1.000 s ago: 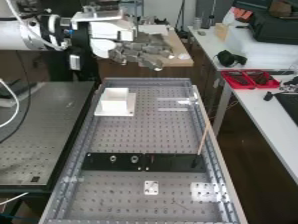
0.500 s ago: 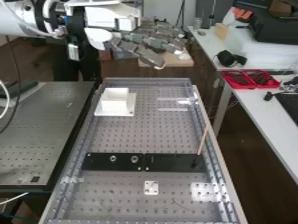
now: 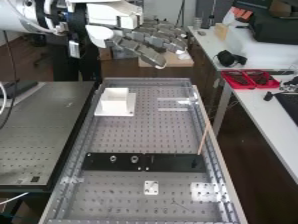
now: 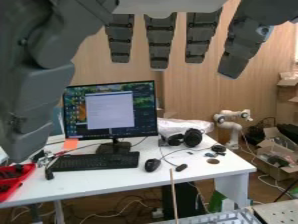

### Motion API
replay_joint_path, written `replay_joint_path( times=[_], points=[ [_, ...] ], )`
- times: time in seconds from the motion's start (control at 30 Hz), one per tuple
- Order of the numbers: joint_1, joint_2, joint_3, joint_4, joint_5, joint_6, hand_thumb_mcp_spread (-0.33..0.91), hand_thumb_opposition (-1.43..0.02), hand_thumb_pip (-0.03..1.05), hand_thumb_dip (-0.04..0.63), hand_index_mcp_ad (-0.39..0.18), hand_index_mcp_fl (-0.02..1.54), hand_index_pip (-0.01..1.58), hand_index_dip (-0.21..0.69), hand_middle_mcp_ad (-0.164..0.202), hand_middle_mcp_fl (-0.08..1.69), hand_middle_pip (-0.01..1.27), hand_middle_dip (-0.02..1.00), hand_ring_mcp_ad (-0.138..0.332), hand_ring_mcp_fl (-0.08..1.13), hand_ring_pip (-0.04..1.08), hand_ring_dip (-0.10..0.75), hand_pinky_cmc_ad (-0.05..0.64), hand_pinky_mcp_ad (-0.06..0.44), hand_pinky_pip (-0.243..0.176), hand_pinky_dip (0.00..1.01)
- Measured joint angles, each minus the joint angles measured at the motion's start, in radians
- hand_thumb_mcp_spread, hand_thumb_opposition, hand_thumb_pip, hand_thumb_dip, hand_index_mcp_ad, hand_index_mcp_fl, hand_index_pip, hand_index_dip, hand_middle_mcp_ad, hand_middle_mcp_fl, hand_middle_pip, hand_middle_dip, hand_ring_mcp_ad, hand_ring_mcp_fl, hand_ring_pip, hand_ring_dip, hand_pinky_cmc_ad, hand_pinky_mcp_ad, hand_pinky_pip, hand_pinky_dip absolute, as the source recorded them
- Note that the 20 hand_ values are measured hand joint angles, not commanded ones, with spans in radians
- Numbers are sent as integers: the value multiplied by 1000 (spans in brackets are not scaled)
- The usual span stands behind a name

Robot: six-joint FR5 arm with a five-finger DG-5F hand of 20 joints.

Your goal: Grab the smaller nut and place it in the white container

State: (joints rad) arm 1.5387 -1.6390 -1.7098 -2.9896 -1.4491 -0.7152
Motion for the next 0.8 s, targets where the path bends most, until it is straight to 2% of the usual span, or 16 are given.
replay_joint_path(
  times=[0.47, 0.8],
  points=[
    [-10, -4, 8, -40, -30, -24, 208, -764, 447, 105, -136, 52, 115, 216, 70, 3, 145, 298, 169, 0, 91, 119, 414, 314, -117, 321],
    [-34, -11, 12, -77, -113, -27, 208, -764, 447, 108, -136, 56, 115, 216, 70, 3, 145, 298, 169, 0, 91, 119, 415, 314, -117, 321]
  ],
)
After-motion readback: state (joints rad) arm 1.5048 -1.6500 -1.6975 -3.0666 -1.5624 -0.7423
